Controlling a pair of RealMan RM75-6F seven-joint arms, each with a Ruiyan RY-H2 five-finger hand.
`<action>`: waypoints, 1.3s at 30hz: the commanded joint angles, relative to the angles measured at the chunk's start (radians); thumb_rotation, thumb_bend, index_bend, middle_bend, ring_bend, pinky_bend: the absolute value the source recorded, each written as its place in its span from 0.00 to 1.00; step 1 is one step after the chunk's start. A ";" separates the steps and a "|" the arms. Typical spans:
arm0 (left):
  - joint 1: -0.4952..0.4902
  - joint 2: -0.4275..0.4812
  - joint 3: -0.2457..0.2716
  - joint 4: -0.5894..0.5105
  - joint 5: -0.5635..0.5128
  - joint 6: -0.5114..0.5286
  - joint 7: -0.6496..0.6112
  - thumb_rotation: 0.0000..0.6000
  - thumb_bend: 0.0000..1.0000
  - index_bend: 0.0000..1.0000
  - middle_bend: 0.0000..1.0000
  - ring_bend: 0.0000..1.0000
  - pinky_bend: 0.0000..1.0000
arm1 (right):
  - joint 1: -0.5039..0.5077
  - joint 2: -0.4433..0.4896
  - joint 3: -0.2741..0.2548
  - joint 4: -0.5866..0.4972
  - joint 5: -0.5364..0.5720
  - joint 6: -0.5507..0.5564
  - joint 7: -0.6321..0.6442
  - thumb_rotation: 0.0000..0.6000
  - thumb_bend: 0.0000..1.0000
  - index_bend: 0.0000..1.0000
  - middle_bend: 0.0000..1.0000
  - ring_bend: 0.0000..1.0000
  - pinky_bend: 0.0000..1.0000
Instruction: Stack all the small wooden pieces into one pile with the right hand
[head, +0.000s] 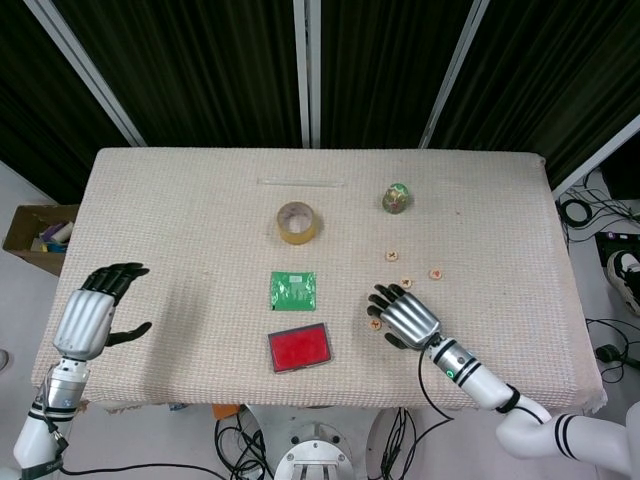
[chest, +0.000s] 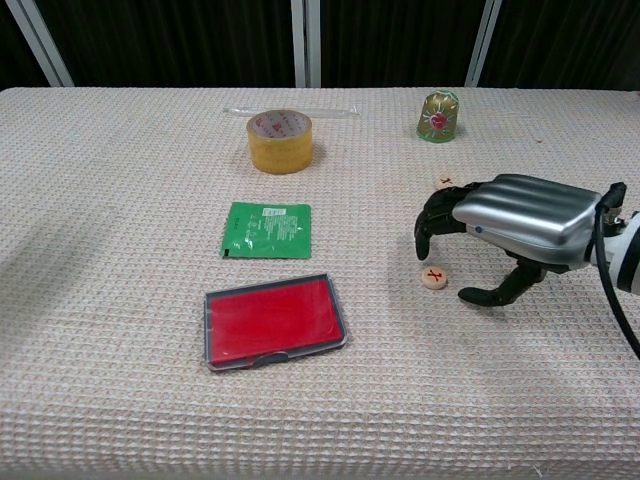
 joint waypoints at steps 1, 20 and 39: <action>0.003 -0.001 0.000 0.005 0.002 0.002 -0.003 1.00 0.00 0.22 0.20 0.18 0.23 | 0.008 -0.013 0.005 0.010 0.004 -0.005 -0.007 1.00 0.28 0.38 0.24 0.09 0.23; 0.024 -0.002 -0.008 0.020 0.006 0.014 -0.021 1.00 0.00 0.22 0.20 0.18 0.23 | 0.033 -0.050 0.007 0.054 0.004 0.004 0.017 1.00 0.34 0.53 0.30 0.09 0.23; 0.042 -0.009 -0.005 0.029 0.012 0.020 -0.032 1.00 0.00 0.22 0.20 0.18 0.23 | 0.063 0.018 0.097 0.102 0.210 -0.069 -0.078 1.00 0.35 0.55 0.31 0.09 0.22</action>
